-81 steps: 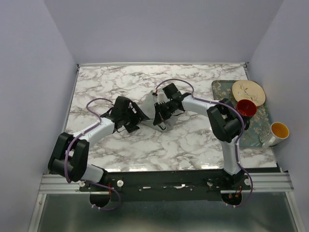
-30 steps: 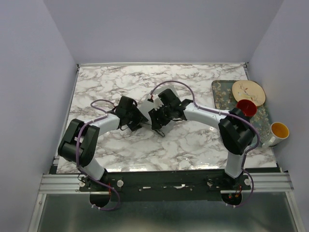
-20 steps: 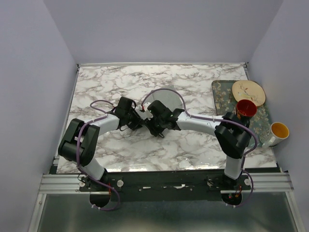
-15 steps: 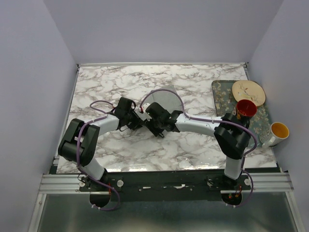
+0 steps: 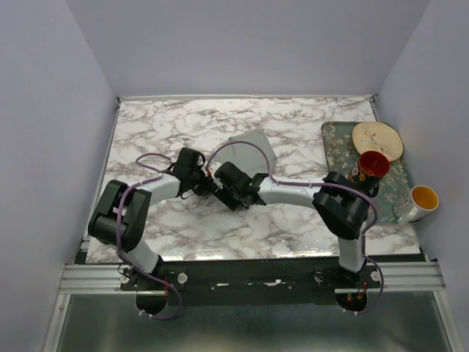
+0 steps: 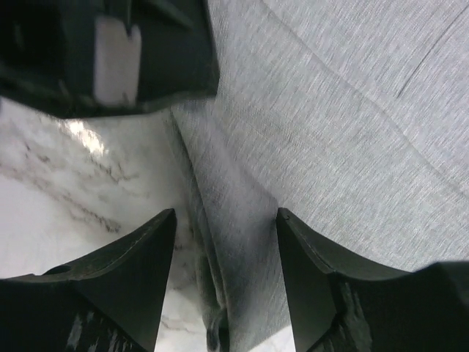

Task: Fold the napkin, place the utensils inside, and roll it up
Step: Roll the napkin with the utensil

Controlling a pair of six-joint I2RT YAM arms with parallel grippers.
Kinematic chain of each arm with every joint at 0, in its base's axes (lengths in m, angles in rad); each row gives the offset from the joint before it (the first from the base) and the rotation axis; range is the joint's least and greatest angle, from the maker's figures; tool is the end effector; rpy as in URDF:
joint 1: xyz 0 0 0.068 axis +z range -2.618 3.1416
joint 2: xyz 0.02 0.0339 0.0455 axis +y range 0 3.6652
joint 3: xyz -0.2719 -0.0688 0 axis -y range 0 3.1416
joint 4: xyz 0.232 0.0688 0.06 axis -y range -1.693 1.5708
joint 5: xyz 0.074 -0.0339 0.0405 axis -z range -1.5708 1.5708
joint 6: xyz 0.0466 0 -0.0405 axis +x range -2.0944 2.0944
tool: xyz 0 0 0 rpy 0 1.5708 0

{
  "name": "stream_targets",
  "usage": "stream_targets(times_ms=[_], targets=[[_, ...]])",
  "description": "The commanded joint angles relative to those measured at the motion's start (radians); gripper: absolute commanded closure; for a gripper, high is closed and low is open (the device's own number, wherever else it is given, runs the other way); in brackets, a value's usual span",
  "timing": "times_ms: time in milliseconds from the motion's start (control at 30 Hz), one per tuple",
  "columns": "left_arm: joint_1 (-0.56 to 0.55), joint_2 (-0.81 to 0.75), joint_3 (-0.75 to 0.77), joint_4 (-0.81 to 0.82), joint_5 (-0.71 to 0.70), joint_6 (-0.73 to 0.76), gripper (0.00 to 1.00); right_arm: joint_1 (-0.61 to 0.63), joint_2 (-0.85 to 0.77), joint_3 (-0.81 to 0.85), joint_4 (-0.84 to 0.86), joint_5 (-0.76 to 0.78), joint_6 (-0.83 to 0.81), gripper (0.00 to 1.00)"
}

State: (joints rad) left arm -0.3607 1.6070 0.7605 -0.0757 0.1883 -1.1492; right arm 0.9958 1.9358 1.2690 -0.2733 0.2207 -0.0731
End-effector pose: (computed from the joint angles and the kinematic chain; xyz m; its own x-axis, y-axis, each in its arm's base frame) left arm 0.2784 -0.1143 0.1558 -0.7180 -0.6871 -0.1111 -0.4952 0.6164 -0.6122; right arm 0.2299 0.3359 0.1747 -0.3834 -0.7226 -0.5752 -0.7787 0.5878 -0.2194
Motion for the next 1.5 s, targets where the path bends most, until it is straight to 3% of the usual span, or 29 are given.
stream_targets(times_ms=[0, 133, 267, 367, 433, 467, 533, 733, 833, 867, 967, 1100, 1133, 1200, 1233, 1467], targets=[[0.014, 0.019, 0.006, -0.009, 0.034, -0.010, 0.81, 0.007, 0.064, 0.033, 0.039, 0.034, -0.019, 0.36], [0.017, 0.007, 0.011, -0.015, 0.034, -0.003, 0.85, 0.004, 0.080, 0.033, 0.042, 0.026, -0.040, 0.41], [0.019, 0.008, 0.013, -0.018, 0.042, 0.002, 0.89, -0.006, 0.086, 0.026, 0.040, -0.035, -0.044, 0.59], [0.026, 0.013, 0.013, -0.021, 0.040, 0.006, 0.92, -0.008, 0.092, 0.023, 0.034, -0.044, -0.045, 0.64], [0.029, 0.013, 0.007, -0.016, 0.043, 0.006, 0.94, -0.008, 0.092, 0.021, 0.026, -0.034, -0.050, 0.62], [0.029, 0.011, 0.003, -0.015, 0.043, 0.006, 0.95, -0.008, 0.092, 0.018, 0.022, -0.032, -0.050, 0.54], [0.032, 0.013, 0.002, -0.013, 0.046, 0.008, 0.95, -0.008, 0.083, 0.015, 0.017, -0.030, -0.056, 0.48], [0.040, 0.014, 0.010, -0.009, 0.053, 0.009, 0.96, -0.006, 0.104, 0.018, -0.009, -0.014, -0.057, 0.51], [0.042, 0.010, 0.019, -0.016, 0.059, 0.020, 0.96, -0.009, 0.115, 0.036, -0.023, -0.052, -0.045, 0.69], [0.042, 0.002, 0.022, -0.019, 0.057, 0.028, 0.96, -0.017, 0.118, 0.039, -0.024, -0.066, -0.031, 0.83], [0.042, -0.015, 0.033, -0.033, 0.042, 0.058, 0.95, -0.049, 0.115, 0.066, -0.035, -0.173, 0.004, 1.00], [0.042, -0.018, 0.060, -0.041, 0.056, 0.100, 0.86, -0.121, 0.107, 0.082, -0.049, -0.403, 0.061, 0.99], [0.042, -0.024, 0.065, -0.048, 0.042, 0.111, 0.77, -0.140, 0.109, 0.084, -0.047, -0.525, 0.068, 1.00], [0.045, -0.064, 0.079, -0.071, 0.014, 0.172, 0.66, -0.193, 0.112, 0.089, -0.049, -0.622, 0.070, 1.00], [0.045, -0.079, 0.091, -0.090, -0.027, 0.198, 0.56, -0.206, 0.114, 0.089, -0.049, -0.695, 0.102, 0.99], [0.045, -0.185, 0.148, -0.231, -0.073, 0.359, 0.45, -0.336, 0.184, 0.124, -0.053, -1.032, 0.168, 0.99]])
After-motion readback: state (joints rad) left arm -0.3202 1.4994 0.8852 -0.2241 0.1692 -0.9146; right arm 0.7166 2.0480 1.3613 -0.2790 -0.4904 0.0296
